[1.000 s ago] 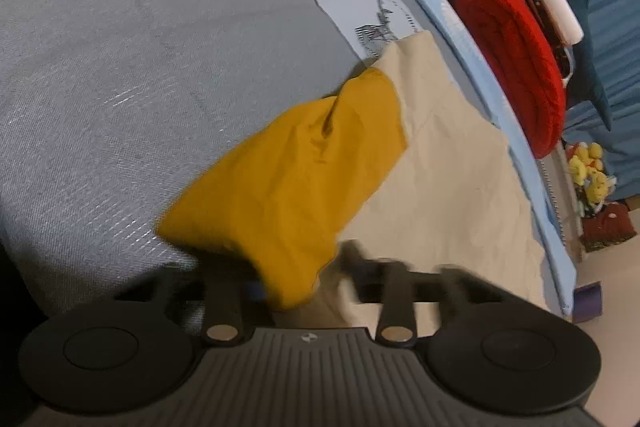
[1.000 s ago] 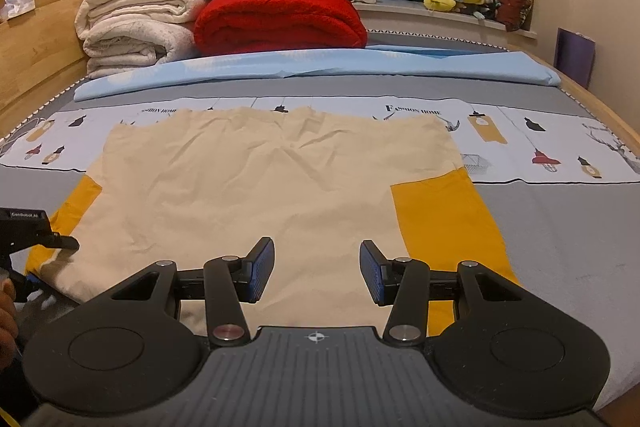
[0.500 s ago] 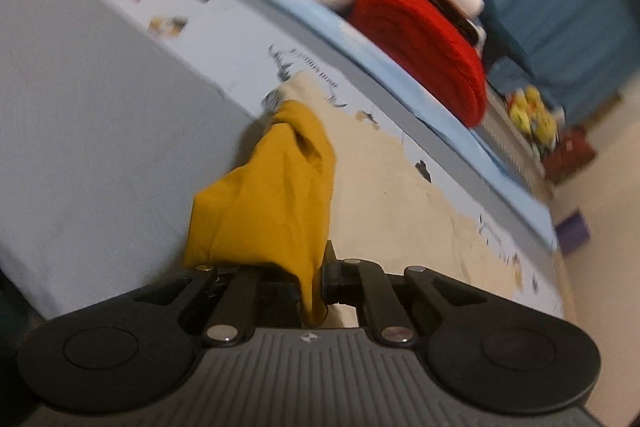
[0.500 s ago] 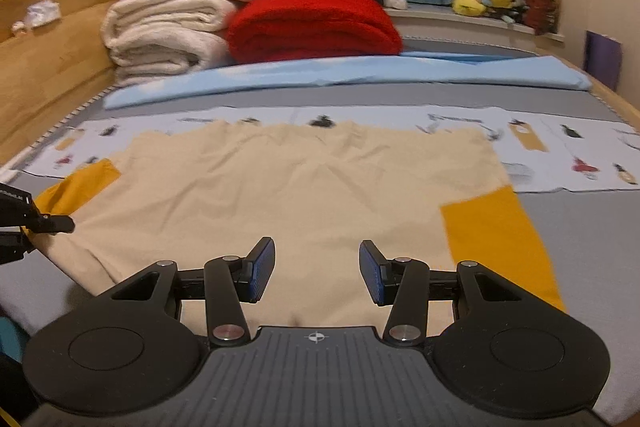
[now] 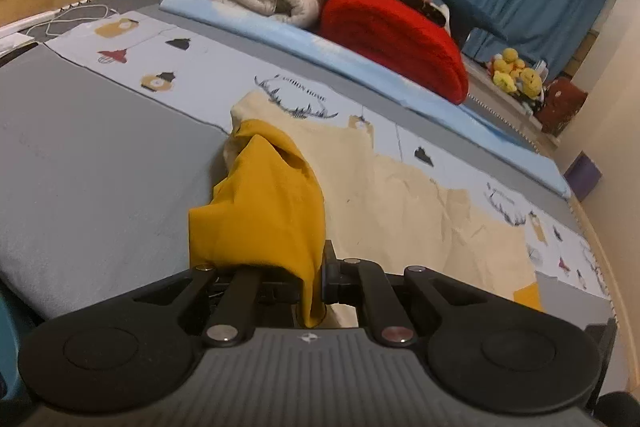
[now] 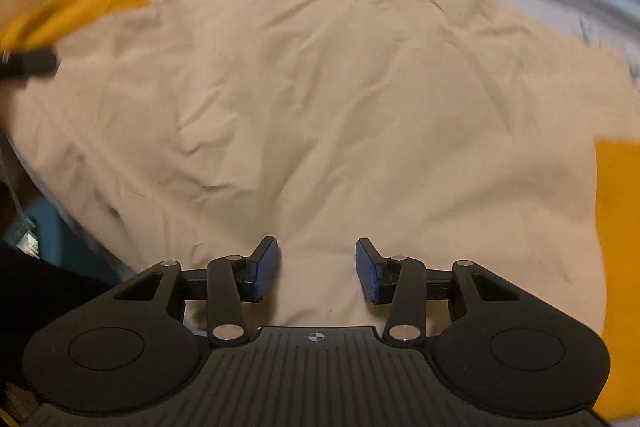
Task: Fold large clothes
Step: 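Grasp the yellow side panel with the left tool and fold it over the jacket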
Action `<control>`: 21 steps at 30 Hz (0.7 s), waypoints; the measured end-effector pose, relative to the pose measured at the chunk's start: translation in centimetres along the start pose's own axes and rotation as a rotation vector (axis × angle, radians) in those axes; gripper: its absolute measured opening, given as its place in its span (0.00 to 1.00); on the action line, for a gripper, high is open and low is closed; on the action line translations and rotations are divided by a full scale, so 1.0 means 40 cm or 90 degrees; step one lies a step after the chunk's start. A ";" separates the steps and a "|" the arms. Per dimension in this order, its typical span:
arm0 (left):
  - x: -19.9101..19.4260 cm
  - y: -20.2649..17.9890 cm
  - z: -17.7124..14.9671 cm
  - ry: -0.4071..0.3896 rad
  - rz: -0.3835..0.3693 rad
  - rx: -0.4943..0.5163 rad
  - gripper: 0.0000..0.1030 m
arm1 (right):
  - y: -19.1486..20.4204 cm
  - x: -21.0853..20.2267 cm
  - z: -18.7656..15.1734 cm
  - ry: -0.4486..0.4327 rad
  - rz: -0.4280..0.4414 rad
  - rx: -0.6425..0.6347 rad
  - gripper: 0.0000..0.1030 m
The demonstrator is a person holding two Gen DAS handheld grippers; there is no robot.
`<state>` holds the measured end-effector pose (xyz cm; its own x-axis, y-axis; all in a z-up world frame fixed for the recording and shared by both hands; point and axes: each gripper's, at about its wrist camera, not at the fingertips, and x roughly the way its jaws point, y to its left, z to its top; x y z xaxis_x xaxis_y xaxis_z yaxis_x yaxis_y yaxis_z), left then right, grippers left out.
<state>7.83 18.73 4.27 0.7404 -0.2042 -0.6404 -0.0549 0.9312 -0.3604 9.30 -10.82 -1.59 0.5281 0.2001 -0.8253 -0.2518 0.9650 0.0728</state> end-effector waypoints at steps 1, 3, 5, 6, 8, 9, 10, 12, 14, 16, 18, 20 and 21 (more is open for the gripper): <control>0.002 0.005 0.001 -0.001 0.001 -0.012 0.09 | 0.003 -0.007 0.000 -0.004 -0.004 -0.005 0.44; 0.008 0.017 0.000 0.003 0.003 -0.038 0.09 | 0.002 -0.039 0.005 -0.025 -0.006 -0.013 0.43; 0.013 0.016 0.001 0.003 0.007 -0.045 0.09 | -0.007 -0.096 0.002 -0.085 -0.032 -0.031 0.42; 0.013 0.012 0.002 0.001 0.009 -0.042 0.09 | -0.018 -0.137 0.003 -0.128 -0.052 -0.047 0.42; 0.012 -0.003 0.001 -0.005 0.012 -0.030 0.09 | -0.053 -0.222 -0.001 -0.210 -0.087 -0.070 0.42; 0.011 -0.008 0.003 -0.008 0.013 -0.024 0.09 | -0.079 -0.266 -0.004 -0.249 -0.100 -0.077 0.42; 0.013 -0.017 0.003 -0.010 0.014 -0.016 0.09 | -0.112 -0.311 -0.007 -0.286 -0.112 -0.083 0.43; 0.014 -0.032 -0.001 -0.014 0.015 -0.003 0.09 | -0.194 -0.392 -0.009 -0.337 -0.153 -0.095 0.43; 0.016 -0.051 -0.008 -0.019 0.015 0.017 0.09 | -0.286 -0.461 -0.010 -0.365 -0.198 -0.099 0.44; 0.019 -0.078 -0.017 -0.026 0.021 0.051 0.09 | -0.381 -0.508 -0.013 -0.378 -0.229 -0.085 0.45; 0.023 -0.111 -0.027 -0.034 0.025 0.085 0.09 | -0.483 -0.528 -0.032 -0.388 -0.255 -0.044 0.45; 0.025 -0.142 -0.034 -0.039 0.023 0.109 0.09 | -0.580 -0.527 -0.087 -0.381 -0.270 0.041 0.45; 0.025 -0.157 -0.035 -0.038 0.019 0.114 0.08 | -0.619 -0.518 -0.124 -0.353 -0.268 0.076 0.45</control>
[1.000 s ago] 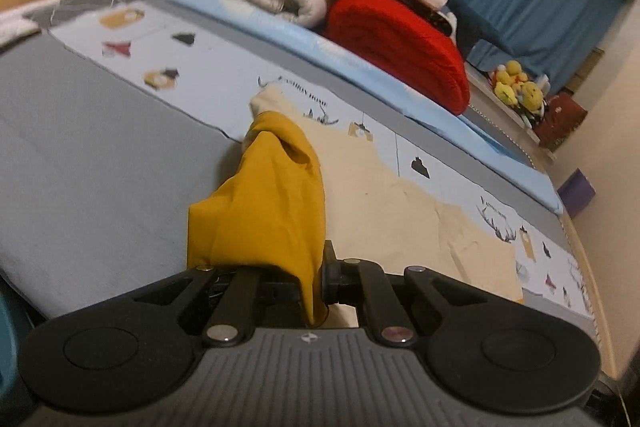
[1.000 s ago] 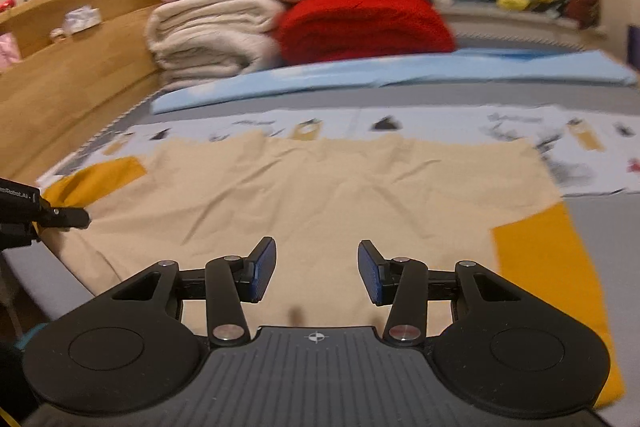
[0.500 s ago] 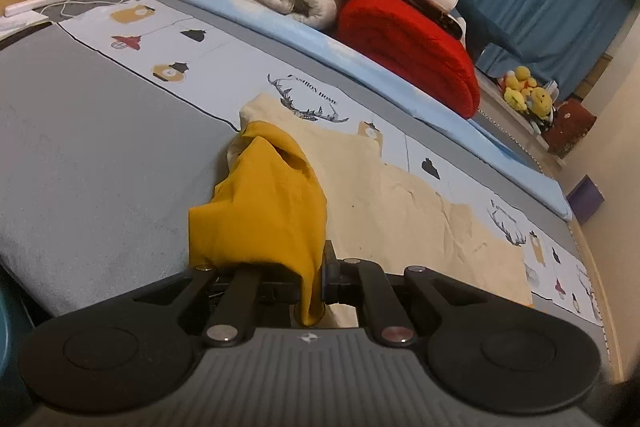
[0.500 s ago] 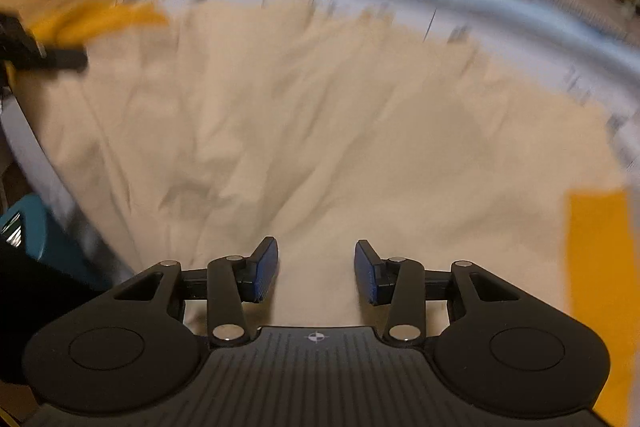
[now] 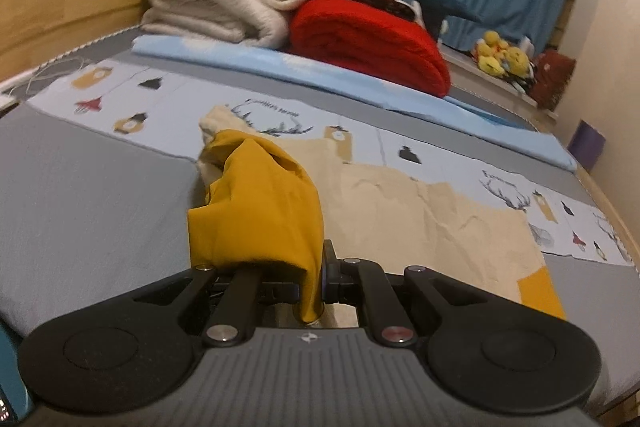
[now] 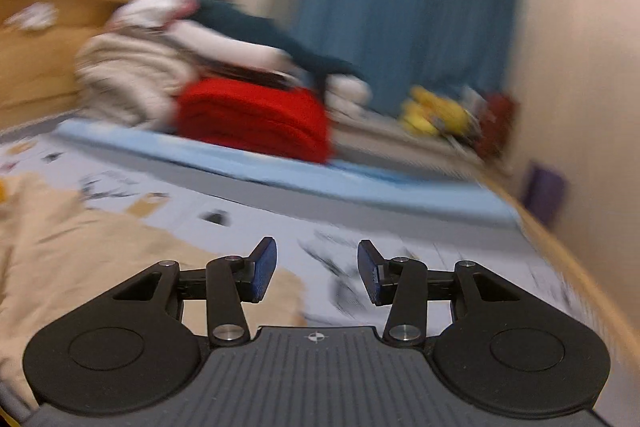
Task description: Fold large clothes
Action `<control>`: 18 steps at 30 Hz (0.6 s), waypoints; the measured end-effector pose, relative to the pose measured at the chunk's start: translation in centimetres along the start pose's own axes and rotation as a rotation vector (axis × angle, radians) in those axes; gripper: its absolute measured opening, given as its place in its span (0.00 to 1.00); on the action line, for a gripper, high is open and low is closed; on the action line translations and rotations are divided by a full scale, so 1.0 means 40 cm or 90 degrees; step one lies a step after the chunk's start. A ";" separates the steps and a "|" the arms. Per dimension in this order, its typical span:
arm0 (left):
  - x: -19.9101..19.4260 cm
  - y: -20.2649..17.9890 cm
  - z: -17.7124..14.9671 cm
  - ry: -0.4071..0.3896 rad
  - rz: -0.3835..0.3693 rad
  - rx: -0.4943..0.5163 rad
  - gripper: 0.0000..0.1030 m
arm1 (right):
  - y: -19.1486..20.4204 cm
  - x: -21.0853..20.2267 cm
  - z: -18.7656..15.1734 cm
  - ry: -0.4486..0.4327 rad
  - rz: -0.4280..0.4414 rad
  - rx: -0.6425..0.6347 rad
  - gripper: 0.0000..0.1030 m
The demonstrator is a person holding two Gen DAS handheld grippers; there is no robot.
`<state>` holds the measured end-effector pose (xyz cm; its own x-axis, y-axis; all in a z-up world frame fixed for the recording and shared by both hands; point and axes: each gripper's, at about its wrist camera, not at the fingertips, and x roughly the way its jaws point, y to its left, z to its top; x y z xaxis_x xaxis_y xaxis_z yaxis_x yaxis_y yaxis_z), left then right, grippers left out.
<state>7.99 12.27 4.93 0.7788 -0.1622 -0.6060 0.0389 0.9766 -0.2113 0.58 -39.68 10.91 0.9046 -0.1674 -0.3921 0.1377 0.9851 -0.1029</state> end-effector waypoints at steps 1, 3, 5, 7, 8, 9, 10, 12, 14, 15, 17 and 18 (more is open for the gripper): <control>-0.001 -0.018 0.004 0.003 -0.004 0.003 0.08 | -0.026 0.006 -0.013 0.028 -0.011 0.017 0.43; -0.003 -0.063 0.018 0.012 -0.016 0.005 0.08 | -0.068 -0.018 -0.020 0.005 -0.022 0.041 0.43; -0.013 -0.125 0.036 0.014 -0.030 0.009 0.08 | -0.103 -0.035 -0.027 -0.005 -0.012 0.059 0.43; -0.025 -0.215 0.056 0.008 -0.049 0.025 0.08 | -0.123 -0.034 -0.038 -0.001 -0.001 0.075 0.43; -0.029 -0.269 0.065 0.005 -0.062 0.039 0.08 | -0.138 -0.033 -0.041 0.003 0.003 0.080 0.43; -0.033 -0.335 0.070 0.001 -0.077 0.059 0.08 | -0.151 -0.029 -0.042 0.003 0.003 0.081 0.43; -0.034 -0.391 0.068 -0.001 -0.089 0.079 0.08 | -0.161 -0.030 -0.040 -0.001 0.003 0.085 0.43; -0.031 -0.527 0.038 0.005 -0.113 0.133 0.08 | -0.165 -0.020 -0.033 -0.004 0.006 0.095 0.43; -0.018 -0.650 -0.022 0.023 -0.141 0.187 0.08 | -0.190 -0.023 -0.037 -0.002 0.007 0.105 0.43; -0.007 -0.713 -0.069 0.036 -0.156 0.220 0.08 | -0.201 -0.023 -0.037 -0.003 0.008 0.111 0.43; 0.016 -0.816 -0.168 0.066 -0.179 0.287 0.08 | -0.216 -0.030 -0.039 -0.003 0.009 0.123 0.44; 0.036 -0.862 -0.227 0.095 -0.191 0.329 0.11 | -0.222 -0.028 -0.039 -0.001 0.010 0.129 0.45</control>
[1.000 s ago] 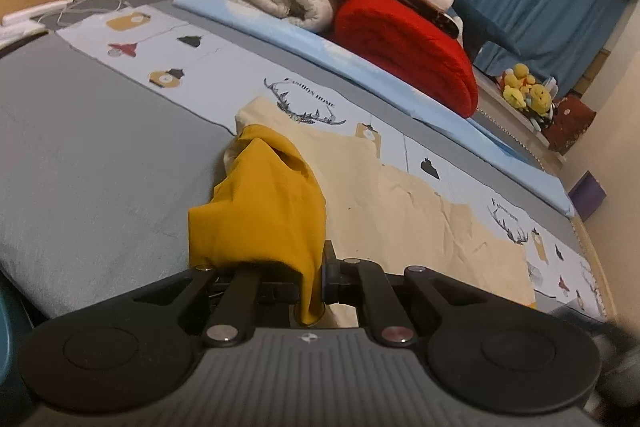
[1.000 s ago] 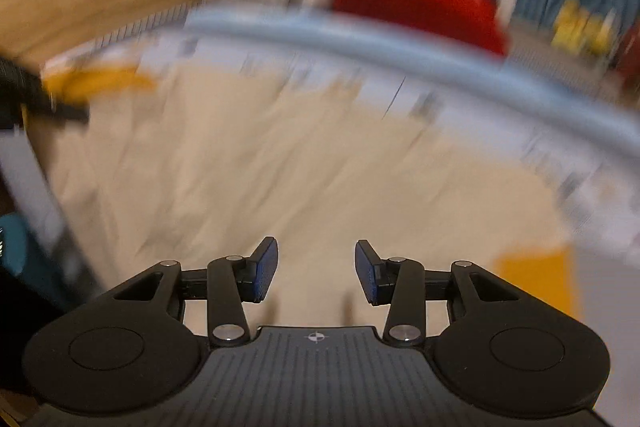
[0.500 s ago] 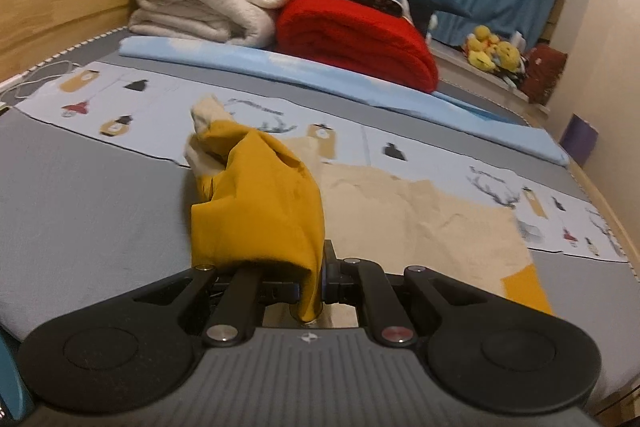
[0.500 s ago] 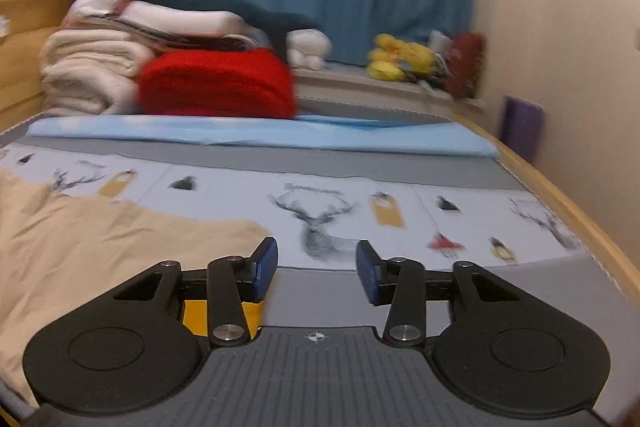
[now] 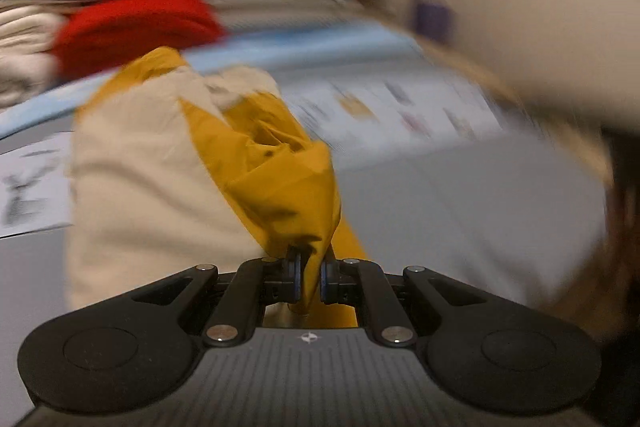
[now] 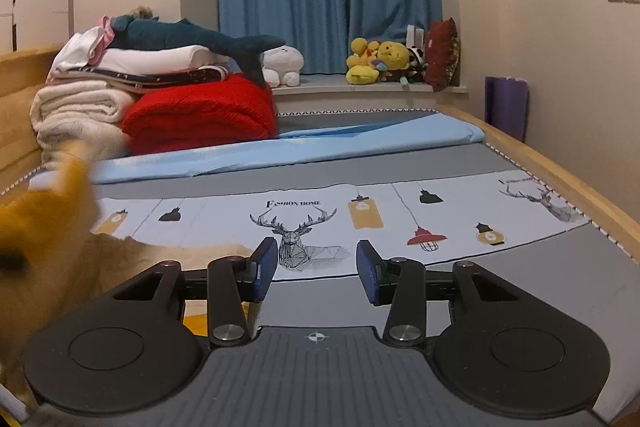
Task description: Fold large clothes
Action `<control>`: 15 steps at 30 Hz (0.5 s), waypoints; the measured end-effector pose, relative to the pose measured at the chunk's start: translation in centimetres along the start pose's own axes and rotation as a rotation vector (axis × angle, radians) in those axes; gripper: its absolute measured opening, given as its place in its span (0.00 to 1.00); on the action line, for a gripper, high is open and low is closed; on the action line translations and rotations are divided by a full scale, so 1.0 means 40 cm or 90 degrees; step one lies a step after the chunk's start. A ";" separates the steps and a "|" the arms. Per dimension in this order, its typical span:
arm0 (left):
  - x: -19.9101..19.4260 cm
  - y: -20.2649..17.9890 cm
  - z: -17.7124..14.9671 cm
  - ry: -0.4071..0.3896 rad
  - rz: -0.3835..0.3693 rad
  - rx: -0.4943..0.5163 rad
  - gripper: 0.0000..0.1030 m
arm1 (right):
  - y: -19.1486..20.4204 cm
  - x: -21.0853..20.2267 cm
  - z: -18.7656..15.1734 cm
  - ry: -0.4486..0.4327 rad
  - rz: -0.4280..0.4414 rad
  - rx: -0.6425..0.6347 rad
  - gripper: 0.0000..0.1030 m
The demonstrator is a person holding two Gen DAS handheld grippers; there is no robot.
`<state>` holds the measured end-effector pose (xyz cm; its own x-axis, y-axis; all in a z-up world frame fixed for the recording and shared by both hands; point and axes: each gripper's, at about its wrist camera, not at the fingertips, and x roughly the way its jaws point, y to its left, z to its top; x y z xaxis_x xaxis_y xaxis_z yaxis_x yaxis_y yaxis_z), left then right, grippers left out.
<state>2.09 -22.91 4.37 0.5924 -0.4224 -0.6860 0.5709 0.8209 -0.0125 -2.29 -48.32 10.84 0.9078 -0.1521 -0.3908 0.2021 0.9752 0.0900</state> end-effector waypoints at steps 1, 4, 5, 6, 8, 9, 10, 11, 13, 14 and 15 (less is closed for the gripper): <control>0.049 -0.048 -0.029 0.046 -0.030 0.038 0.15 | -0.005 0.000 -0.001 0.003 0.002 0.007 0.46; 0.133 -0.098 -0.087 0.154 -0.092 0.064 0.34 | -0.013 0.018 -0.005 0.028 0.021 0.031 0.56; 0.126 -0.088 -0.091 0.154 -0.100 0.055 0.39 | -0.008 0.023 -0.009 0.036 0.030 0.035 0.58; 0.105 -0.066 -0.085 0.140 -0.116 0.035 0.44 | -0.001 0.030 -0.011 0.042 0.036 0.037 0.60; 0.052 -0.001 -0.065 0.111 -0.153 -0.006 0.53 | 0.020 0.041 -0.021 0.064 0.057 0.035 0.62; 0.021 0.034 -0.055 0.094 -0.163 -0.019 0.56 | 0.032 0.048 -0.026 0.077 0.071 0.031 0.62; -0.010 0.071 -0.049 0.078 -0.162 -0.024 0.58 | 0.046 0.055 -0.031 0.089 0.087 0.024 0.62; -0.035 0.102 -0.043 0.065 -0.153 -0.022 0.60 | 0.062 0.066 -0.038 0.105 0.103 0.016 0.62; -0.080 0.171 -0.042 0.043 -0.115 -0.013 0.62 | 0.095 0.093 -0.057 0.153 0.135 0.007 0.63; -0.093 0.205 -0.043 0.037 -0.095 -0.008 0.62 | 0.111 0.107 -0.066 0.182 0.145 0.005 0.63; -0.103 0.239 -0.047 0.034 -0.076 -0.006 0.62 | 0.129 0.125 -0.079 0.216 0.153 0.000 0.63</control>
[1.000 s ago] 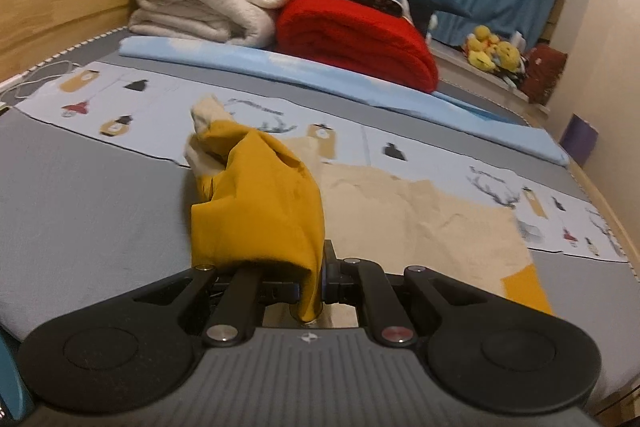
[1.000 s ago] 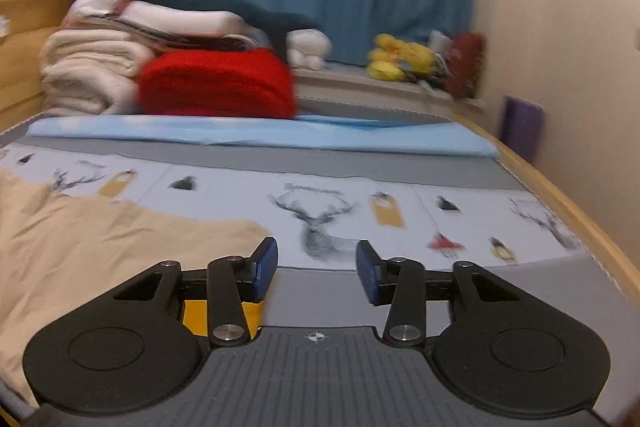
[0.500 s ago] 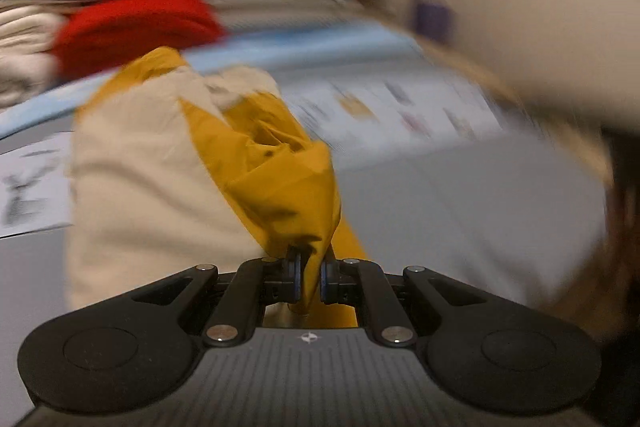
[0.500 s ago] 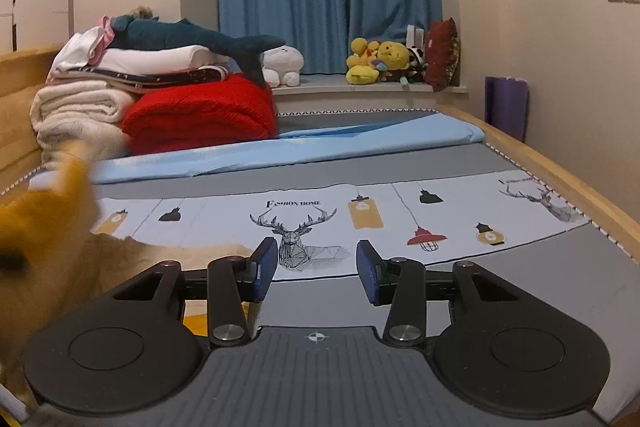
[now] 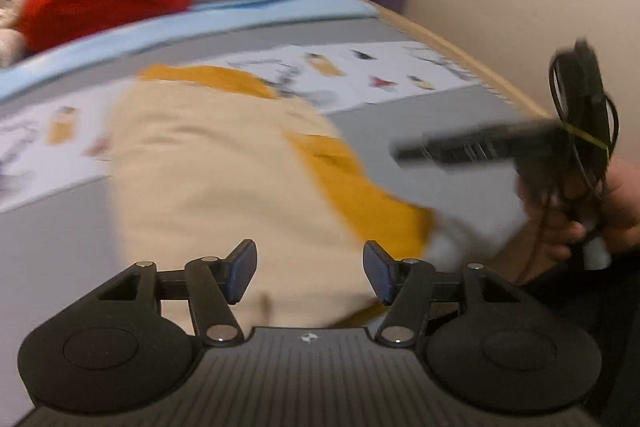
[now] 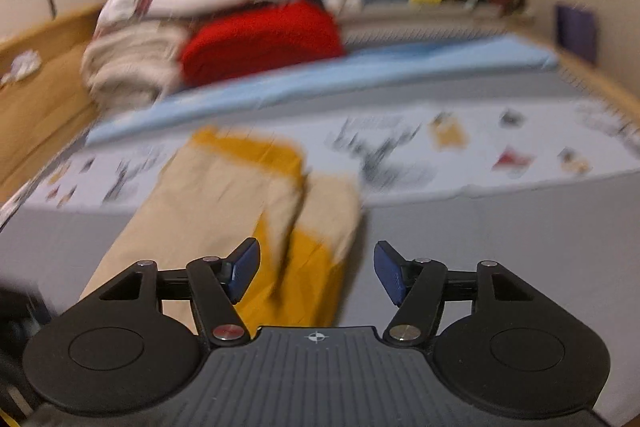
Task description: Fold large clothes
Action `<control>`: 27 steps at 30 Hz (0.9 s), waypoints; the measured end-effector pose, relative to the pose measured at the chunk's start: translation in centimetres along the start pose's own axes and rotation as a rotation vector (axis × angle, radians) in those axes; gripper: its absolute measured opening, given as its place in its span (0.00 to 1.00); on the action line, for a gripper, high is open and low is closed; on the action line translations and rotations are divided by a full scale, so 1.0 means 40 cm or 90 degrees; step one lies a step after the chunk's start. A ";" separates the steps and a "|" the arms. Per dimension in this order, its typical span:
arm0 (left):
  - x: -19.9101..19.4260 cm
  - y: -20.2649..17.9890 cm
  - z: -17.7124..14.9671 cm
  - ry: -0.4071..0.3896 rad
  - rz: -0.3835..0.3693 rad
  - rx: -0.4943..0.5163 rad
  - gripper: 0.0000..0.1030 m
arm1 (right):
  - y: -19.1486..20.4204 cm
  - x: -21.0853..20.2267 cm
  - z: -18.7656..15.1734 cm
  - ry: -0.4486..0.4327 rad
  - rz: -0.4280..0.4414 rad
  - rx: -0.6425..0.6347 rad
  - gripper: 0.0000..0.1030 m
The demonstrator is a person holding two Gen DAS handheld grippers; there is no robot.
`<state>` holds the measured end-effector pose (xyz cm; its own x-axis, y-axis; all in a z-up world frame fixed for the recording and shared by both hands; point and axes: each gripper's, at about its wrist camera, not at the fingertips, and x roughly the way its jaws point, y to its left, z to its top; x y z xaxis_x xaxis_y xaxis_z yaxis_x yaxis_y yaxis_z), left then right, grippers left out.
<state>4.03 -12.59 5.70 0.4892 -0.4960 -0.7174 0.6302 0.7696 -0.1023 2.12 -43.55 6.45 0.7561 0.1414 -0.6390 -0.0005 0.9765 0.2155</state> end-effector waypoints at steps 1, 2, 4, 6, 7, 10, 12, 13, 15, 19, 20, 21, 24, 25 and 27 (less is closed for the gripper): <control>-0.007 0.029 0.001 0.000 0.018 -0.002 0.62 | 0.012 0.022 -0.007 0.030 0.002 -0.005 0.63; -0.009 0.053 0.003 0.003 0.034 -0.007 0.62 | 0.028 0.047 -0.017 0.064 -0.001 -0.016 0.63; -0.010 0.102 0.000 0.009 0.056 -0.029 0.62 | 0.066 0.085 -0.043 0.117 -0.017 -0.064 0.62; -0.004 0.131 0.002 0.011 0.062 -0.039 0.62 | 0.105 0.107 -0.072 0.143 -0.028 -0.126 0.48; 0.001 0.138 0.001 0.012 0.063 -0.035 0.62 | 0.118 0.111 -0.085 0.148 -0.019 -0.144 0.25; 0.007 0.156 0.011 0.006 0.059 -0.013 0.62 | 0.135 0.088 -0.091 0.131 0.008 -0.154 0.03; -0.005 0.153 0.009 -0.004 0.042 0.008 0.62 | 0.118 0.046 -0.073 0.093 0.027 -0.118 0.02; 0.000 0.148 0.012 -0.008 0.026 0.020 0.62 | 0.099 0.019 -0.060 0.075 0.037 -0.087 0.02; 0.019 0.137 0.013 -0.010 -0.006 0.046 0.55 | 0.072 -0.004 -0.056 0.072 0.041 -0.050 0.01; 0.134 0.144 -0.052 0.090 -0.025 0.071 0.42 | 0.052 0.028 -0.096 0.166 -0.022 -0.064 0.01; 0.169 0.135 -0.075 0.133 -0.008 0.101 0.42 | 0.047 0.043 -0.106 0.192 -0.033 -0.067 0.01; 0.174 0.121 -0.080 0.141 0.012 0.132 0.42 | 0.045 0.058 -0.115 0.215 -0.044 -0.070 0.01; 0.119 0.125 -0.046 0.087 -0.052 0.121 0.42 | 0.057 0.084 -0.125 0.250 -0.050 -0.087 0.01; 0.103 0.139 -0.040 0.077 -0.075 0.098 0.42 | 0.063 0.089 -0.126 0.255 -0.058 -0.098 0.01; 0.131 0.166 -0.056 0.126 -0.083 0.074 0.39 | 0.069 0.098 -0.127 0.267 -0.061 -0.097 0.01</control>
<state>9.43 -9.20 -0.28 0.2798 -0.4910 -0.8250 0.7511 0.6471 -0.1304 1.78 -39.49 0.79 0.4273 0.0730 -0.9012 -0.0634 0.9967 0.0507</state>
